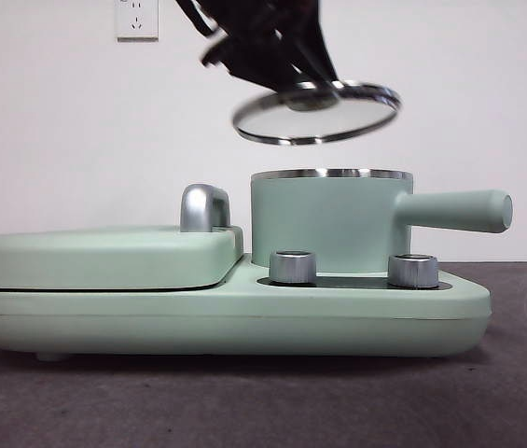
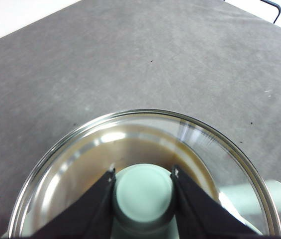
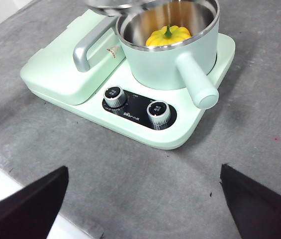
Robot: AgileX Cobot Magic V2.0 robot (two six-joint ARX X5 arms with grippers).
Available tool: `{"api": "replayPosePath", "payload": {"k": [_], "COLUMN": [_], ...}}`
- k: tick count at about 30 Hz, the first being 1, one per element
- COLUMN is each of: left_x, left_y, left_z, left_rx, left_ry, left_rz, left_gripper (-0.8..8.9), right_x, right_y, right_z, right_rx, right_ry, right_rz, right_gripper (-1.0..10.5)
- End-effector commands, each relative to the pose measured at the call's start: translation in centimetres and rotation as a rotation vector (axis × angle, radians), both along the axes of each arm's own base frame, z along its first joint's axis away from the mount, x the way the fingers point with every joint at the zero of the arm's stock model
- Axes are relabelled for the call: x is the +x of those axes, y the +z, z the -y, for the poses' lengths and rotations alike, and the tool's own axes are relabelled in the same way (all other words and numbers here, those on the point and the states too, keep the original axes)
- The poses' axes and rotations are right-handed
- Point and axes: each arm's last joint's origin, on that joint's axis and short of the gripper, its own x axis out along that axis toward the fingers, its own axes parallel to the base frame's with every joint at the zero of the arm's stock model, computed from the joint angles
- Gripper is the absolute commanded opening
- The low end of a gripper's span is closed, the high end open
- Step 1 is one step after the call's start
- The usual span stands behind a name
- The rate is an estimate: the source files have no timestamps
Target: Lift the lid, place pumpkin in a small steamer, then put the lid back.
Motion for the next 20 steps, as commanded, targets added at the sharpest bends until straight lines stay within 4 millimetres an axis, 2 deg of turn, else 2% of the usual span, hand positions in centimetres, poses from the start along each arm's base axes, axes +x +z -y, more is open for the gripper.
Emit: {"api": "replayPosePath", "payload": {"k": [1,8,20], "left_x": [0.6,1.3,1.6], "left_y": [0.0,-1.7,-2.7], "left_z": [1.2,2.1,2.5], "left_rx": [-0.009,0.014,0.055], "left_ry": [-0.034,-0.045,-0.075], "left_rz": [0.073,0.066,0.083], "left_gripper": [0.50,0.50,0.50], "right_x": [0.0,0.0,0.0], "right_y": [0.3,0.3,0.3], "right_z": [0.0,0.0,0.0], "right_rx": [0.017,0.017,0.014], "right_ry": [0.004,0.003,-0.004], "right_rz": [0.007,0.007,0.009], "right_gripper": [4.8,4.8,4.8]}}
